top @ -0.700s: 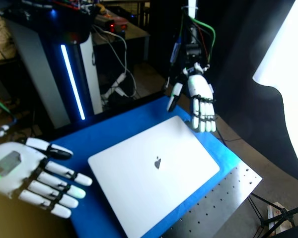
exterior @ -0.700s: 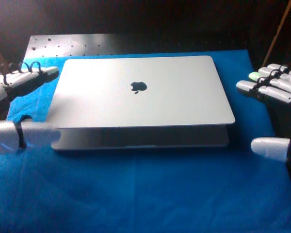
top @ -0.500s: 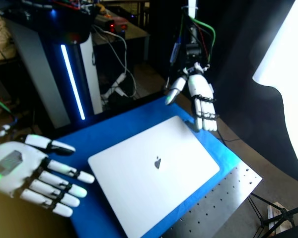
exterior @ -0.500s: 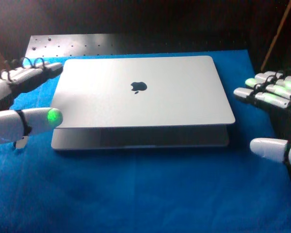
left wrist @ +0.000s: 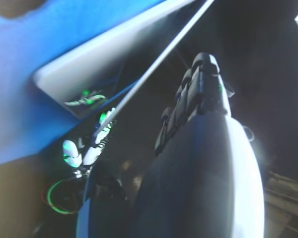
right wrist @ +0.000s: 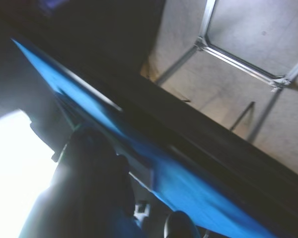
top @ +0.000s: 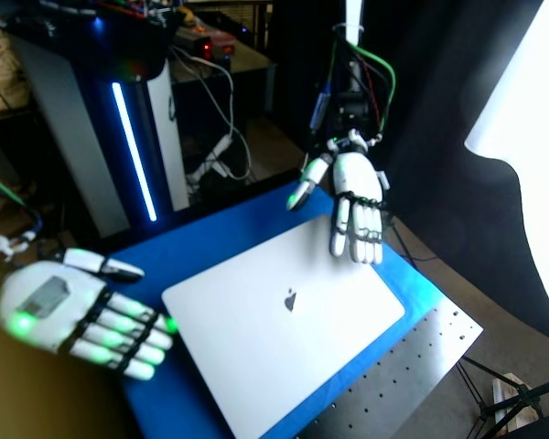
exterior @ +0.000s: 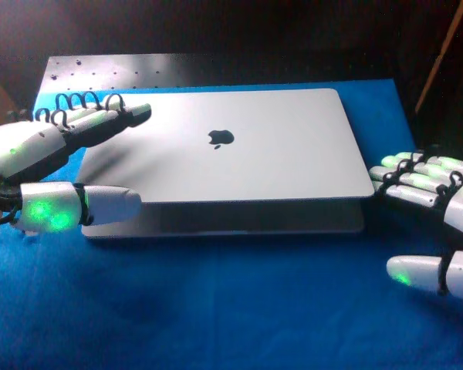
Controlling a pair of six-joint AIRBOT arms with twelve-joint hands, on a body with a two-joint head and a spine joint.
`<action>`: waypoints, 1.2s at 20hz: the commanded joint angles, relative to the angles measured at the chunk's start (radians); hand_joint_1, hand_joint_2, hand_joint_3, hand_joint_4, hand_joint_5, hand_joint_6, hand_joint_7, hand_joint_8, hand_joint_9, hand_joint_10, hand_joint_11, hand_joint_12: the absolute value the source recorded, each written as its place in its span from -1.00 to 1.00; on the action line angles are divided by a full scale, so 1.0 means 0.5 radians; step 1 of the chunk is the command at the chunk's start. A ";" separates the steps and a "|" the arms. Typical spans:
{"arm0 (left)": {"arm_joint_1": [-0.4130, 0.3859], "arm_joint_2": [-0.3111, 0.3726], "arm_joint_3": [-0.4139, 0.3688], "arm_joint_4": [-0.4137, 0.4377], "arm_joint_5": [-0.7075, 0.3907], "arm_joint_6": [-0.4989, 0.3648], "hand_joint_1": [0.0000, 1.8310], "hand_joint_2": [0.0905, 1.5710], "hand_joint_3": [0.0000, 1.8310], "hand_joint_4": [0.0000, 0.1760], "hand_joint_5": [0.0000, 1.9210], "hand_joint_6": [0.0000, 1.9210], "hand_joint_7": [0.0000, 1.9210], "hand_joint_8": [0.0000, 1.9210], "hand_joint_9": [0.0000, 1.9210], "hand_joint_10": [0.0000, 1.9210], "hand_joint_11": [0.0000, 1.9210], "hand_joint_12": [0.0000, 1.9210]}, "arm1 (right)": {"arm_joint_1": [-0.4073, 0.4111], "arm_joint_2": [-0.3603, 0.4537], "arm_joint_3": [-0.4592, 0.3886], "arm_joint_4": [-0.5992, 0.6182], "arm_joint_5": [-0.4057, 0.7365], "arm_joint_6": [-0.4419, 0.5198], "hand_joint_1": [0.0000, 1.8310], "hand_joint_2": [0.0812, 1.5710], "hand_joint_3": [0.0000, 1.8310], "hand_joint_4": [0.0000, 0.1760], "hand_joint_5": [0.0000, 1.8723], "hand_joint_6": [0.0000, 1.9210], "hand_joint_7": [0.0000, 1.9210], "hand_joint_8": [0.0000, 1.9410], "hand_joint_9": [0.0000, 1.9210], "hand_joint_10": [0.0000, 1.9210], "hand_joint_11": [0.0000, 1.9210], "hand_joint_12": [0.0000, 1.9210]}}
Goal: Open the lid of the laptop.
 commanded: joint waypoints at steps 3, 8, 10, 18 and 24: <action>-0.024 -0.023 0.015 -0.020 -0.199 -0.004 -0.59 0.18 -1.00 1.00 -1.00 -1.00 -1.00 -1.00 -1.00 -1.00 -1.00 -1.00 | 0.030 -0.017 0.009 0.008 0.210 0.001 -1.00 0.60 -1.00 -1.00 -0.86 -1.00 -0.92 -1.00 -0.98 -1.00 -0.97 -0.97; -0.025 -0.040 0.025 -0.037 -0.203 -0.005 -0.55 0.19 -1.00 1.00 -1.00 -1.00 -1.00 -1.00 -1.00 -1.00 -1.00 -1.00 | 0.073 -0.066 0.011 -0.076 0.164 0.001 -1.00 0.66 -0.99 -1.00 -0.88 -1.00 -0.94 -1.00 -1.00 -1.00 -1.00 -0.99; -0.025 -0.040 0.027 -0.040 -0.207 -0.005 -0.55 0.19 -1.00 1.00 -1.00 -1.00 -1.00 -1.00 -1.00 -1.00 -1.00 -1.00 | 0.103 -0.088 0.019 -0.115 0.124 0.001 -1.00 0.65 -1.00 -1.00 -0.91 -1.00 -0.96 -1.00 -1.00 -1.00 -1.00 -1.00; -0.025 -0.055 0.033 -0.052 -0.205 -0.006 -0.55 0.20 -1.00 1.00 -1.00 -1.00 -1.00 -1.00 -1.00 -1.00 -1.00 -1.00 | 0.172 -0.137 0.025 -0.184 0.110 0.001 -1.00 0.67 -0.99 -1.00 -0.90 -1.00 -0.97 -1.00 -1.00 -1.00 -1.00 -1.00; -0.025 -0.085 0.056 -0.085 -0.220 -0.006 -0.51 0.24 -0.99 1.00 -1.00 -1.00 -1.00 -1.00 -1.00 -1.00 -1.00 -1.00 | 0.208 -0.187 0.032 -0.283 0.002 0.002 -1.00 0.67 -0.99 -1.00 -0.92 -1.00 -0.98 -1.00 -1.00 -1.00 -1.00 -1.00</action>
